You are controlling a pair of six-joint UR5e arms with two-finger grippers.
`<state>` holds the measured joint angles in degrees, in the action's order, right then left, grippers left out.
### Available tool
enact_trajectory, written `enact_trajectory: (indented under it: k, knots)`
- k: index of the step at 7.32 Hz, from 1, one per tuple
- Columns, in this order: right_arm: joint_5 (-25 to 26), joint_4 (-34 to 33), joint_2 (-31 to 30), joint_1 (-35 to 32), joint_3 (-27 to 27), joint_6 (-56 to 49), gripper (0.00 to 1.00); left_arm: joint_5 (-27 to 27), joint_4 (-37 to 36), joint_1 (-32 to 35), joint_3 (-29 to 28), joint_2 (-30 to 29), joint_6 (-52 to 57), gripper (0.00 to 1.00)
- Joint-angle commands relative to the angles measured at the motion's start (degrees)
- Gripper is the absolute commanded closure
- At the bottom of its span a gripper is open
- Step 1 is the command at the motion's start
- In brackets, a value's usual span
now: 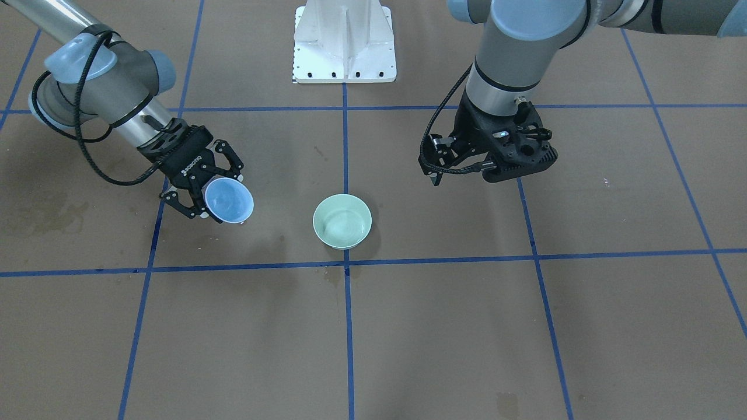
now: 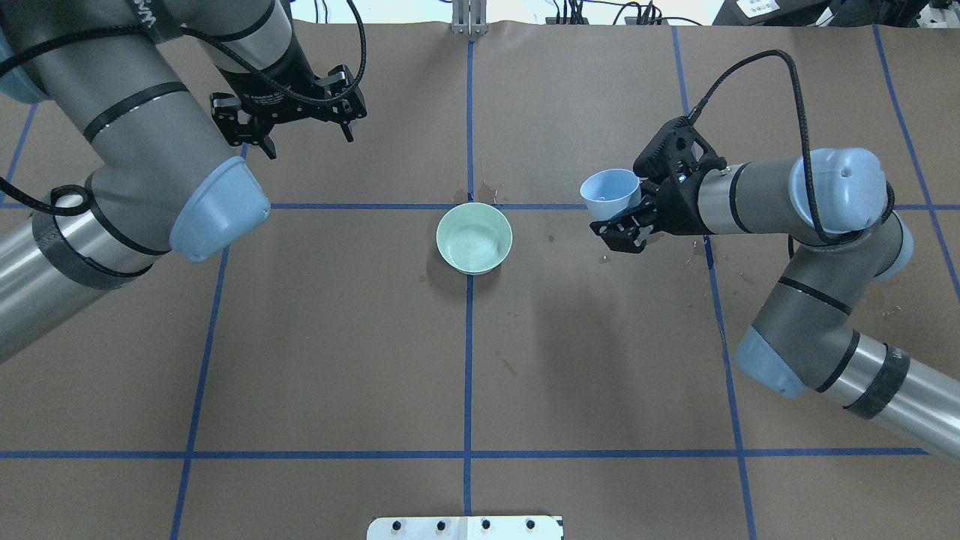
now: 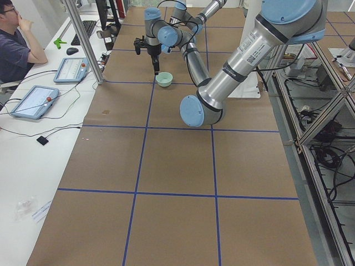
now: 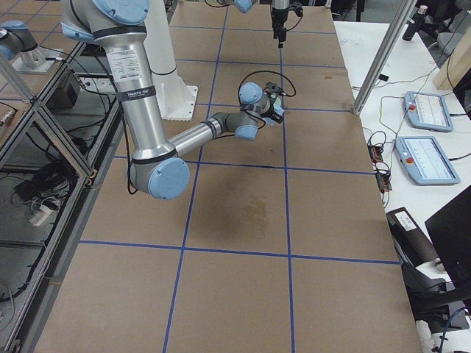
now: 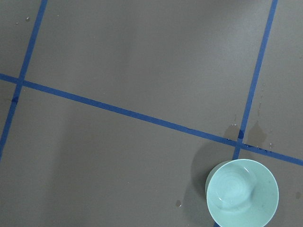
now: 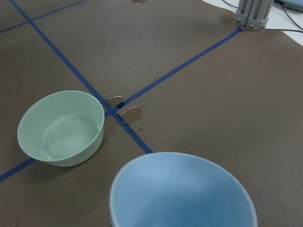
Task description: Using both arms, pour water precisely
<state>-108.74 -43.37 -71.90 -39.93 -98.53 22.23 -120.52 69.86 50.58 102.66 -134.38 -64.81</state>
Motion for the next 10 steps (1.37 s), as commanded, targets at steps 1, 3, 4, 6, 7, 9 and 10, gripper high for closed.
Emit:
enact_trajectory:
  k: [1,3,4,6,7,9,10]
  knots:
    - [1.0,-7.2,3.6,4.3,-2.0,-1.1,1.0,-0.1,-0.7,2.0,2.5,4.4,6.2,0.0]
    - [6.7,-7.4,6.0,8.5,-1.2,-1.1,1.0,0.0,-0.4,3.5,3.4,7.1,9.9,0.0]
    - [7.2,-9.2,7.1,9.2,-0.9,-1.1,1.0,0.1,-0.4,4.1,3.9,8.2,13.4,0.0]
    - [7.1,-18.2,11.2,9.5,-0.9,-1.1,1.0,-0.1,-0.3,5.4,4.6,10.7,16.8,0.0]
    - [7.1,-19.7,11.5,9.8,-0.8,-1.1,1.0,0.0,-0.3,5.5,4.6,10.7,16.9,0.0]
    - [6.8,-28.7,14.5,10.2,-0.6,-1.1,1.0,0.0,-0.3,5.5,4.6,10.8,16.8,0.0]
    - [6.7,-33.6,16.3,10.2,-0.6,-1.1,1.0,0.0,-0.3,5.5,4.6,10.8,16.9,0.0]
